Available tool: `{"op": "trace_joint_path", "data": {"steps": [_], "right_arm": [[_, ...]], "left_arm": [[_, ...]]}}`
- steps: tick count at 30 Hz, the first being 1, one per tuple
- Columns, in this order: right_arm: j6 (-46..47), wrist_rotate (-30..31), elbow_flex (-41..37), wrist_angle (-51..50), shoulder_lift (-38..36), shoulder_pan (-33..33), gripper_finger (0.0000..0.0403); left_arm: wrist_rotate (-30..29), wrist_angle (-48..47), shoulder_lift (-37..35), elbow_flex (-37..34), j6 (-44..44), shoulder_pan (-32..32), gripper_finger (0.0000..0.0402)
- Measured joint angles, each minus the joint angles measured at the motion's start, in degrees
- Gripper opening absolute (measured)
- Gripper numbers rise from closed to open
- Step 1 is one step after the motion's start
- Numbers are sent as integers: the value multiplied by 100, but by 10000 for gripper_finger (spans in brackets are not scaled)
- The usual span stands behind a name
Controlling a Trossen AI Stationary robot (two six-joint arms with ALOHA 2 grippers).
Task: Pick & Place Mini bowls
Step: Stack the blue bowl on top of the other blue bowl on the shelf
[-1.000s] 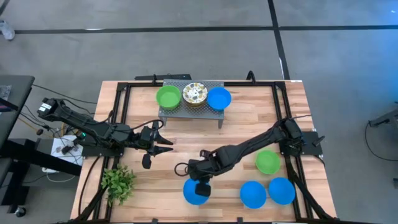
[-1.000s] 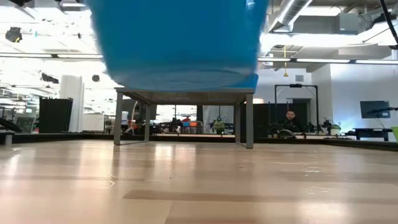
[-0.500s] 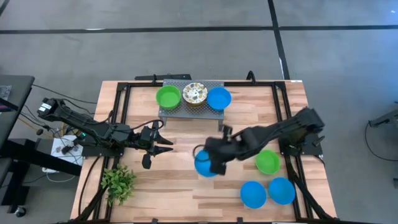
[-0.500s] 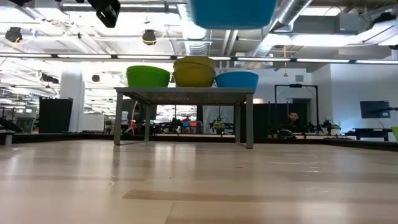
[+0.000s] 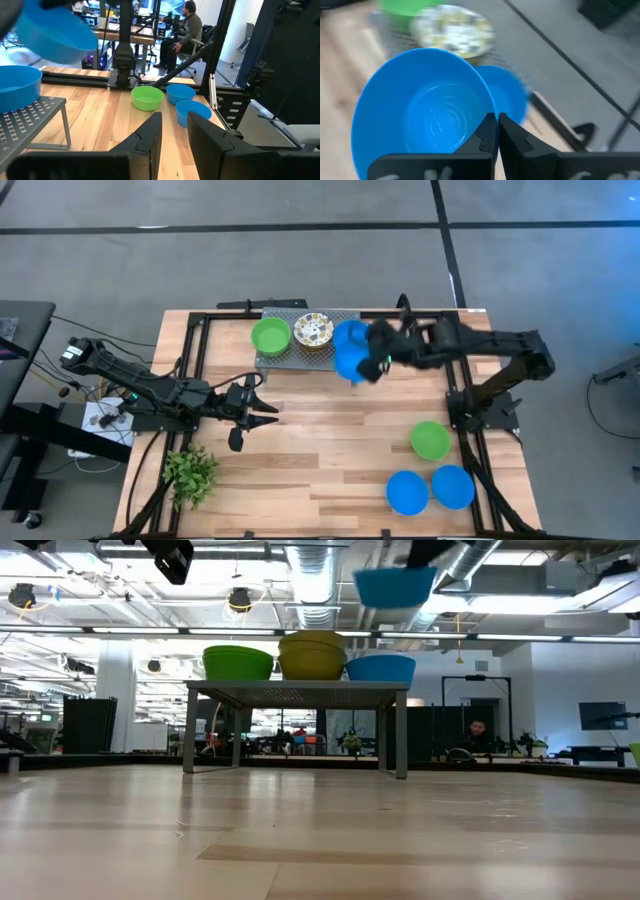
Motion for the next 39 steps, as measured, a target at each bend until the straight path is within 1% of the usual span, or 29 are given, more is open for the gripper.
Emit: {"op": "trace_joint_path", "data": {"steps": [4,7,9,15,18,22,27,32,39], "right_arm": [[-84,-46,-40,18,-15,-732,0],[-211,-338,-40,46,66,-1209,0],[-303,-593,-48,82,119,-1452,0],[-382,-1076,-42,238,274,-1977,0],[-500,-1298,-42,292,358,-2119,0],[-648,-1274,-40,400,520,-2167,0],[-751,-1462,-40,451,802,-2167,0],[-830,-1458,-40,533,1002,-2166,0],[-830,-1556,-40,556,1031,-2236,0]], "left_arm": [[0,0,0,0,-1,0,90],[0,0,1,0,-1,-1,90],[0,-2,1,0,0,-2,90],[-1,-4,5,-1,-10,0,90],[0,-35,7,-2,-26,-2,90],[0,-46,7,-2,-24,-2,90],[0,-47,9,-2,-24,-2,90],[0,-43,9,-2,-24,0,90],[0,-43,9,-2,-24,-2,90]]}}
